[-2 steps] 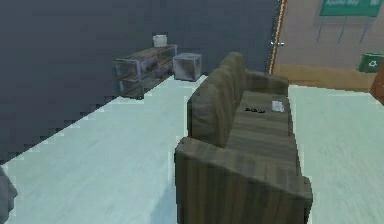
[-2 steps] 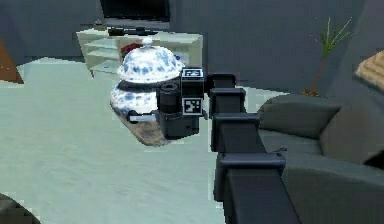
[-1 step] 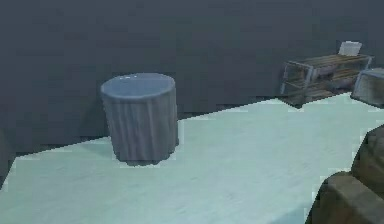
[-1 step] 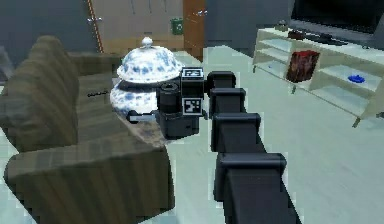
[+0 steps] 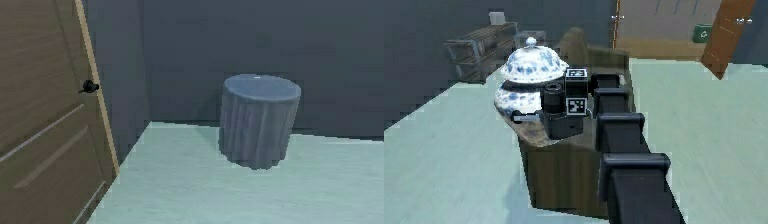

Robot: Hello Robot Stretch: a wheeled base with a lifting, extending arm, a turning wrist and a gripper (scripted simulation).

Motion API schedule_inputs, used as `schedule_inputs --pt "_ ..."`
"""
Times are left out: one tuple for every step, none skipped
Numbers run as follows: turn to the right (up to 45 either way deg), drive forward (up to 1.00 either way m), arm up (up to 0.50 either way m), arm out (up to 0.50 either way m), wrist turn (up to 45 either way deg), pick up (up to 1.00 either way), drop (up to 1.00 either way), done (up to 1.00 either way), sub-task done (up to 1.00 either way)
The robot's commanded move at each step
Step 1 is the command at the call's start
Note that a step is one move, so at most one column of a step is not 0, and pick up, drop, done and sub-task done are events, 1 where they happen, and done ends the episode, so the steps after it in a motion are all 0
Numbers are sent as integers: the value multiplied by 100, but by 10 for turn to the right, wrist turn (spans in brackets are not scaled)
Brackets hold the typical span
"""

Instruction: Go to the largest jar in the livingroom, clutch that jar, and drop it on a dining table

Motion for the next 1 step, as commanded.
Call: schedule_inputs --pt "0 100 0 0 0 0 0 0 0"
